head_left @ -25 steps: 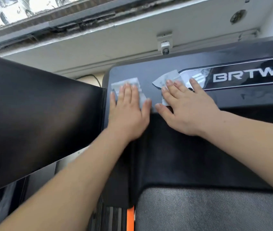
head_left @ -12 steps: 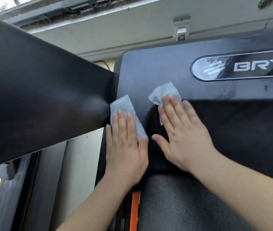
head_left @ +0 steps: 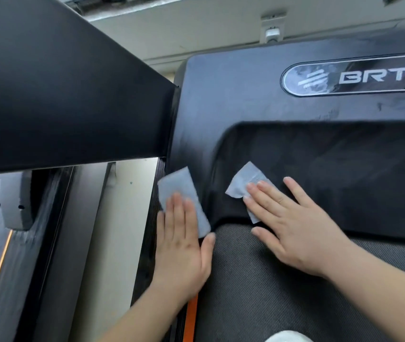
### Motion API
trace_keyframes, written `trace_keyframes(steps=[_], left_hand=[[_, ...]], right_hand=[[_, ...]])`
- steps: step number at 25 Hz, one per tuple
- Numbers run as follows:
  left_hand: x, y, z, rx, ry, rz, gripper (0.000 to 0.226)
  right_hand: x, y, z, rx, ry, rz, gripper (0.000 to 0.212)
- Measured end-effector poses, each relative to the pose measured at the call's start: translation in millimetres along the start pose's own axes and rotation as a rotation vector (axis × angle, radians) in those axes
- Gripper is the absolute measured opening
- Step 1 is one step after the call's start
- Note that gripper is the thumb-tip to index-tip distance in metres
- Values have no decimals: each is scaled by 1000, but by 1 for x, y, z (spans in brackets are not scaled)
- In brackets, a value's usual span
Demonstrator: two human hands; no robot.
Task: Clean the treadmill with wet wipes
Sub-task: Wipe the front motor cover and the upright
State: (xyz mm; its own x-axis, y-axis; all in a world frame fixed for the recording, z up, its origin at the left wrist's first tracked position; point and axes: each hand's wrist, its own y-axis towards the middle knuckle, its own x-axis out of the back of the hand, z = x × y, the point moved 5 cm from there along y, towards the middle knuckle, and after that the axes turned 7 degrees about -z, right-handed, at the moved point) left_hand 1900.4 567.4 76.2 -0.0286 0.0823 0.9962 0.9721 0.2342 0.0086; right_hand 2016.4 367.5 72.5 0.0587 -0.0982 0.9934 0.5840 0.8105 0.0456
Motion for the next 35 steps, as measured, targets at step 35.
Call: trace_keyframes(steps=[35], left_hand=[[-11, 58, -111, -144, 95, 104, 91]], right_hand=[[14, -94, -77, -217, 12, 174, 59]])
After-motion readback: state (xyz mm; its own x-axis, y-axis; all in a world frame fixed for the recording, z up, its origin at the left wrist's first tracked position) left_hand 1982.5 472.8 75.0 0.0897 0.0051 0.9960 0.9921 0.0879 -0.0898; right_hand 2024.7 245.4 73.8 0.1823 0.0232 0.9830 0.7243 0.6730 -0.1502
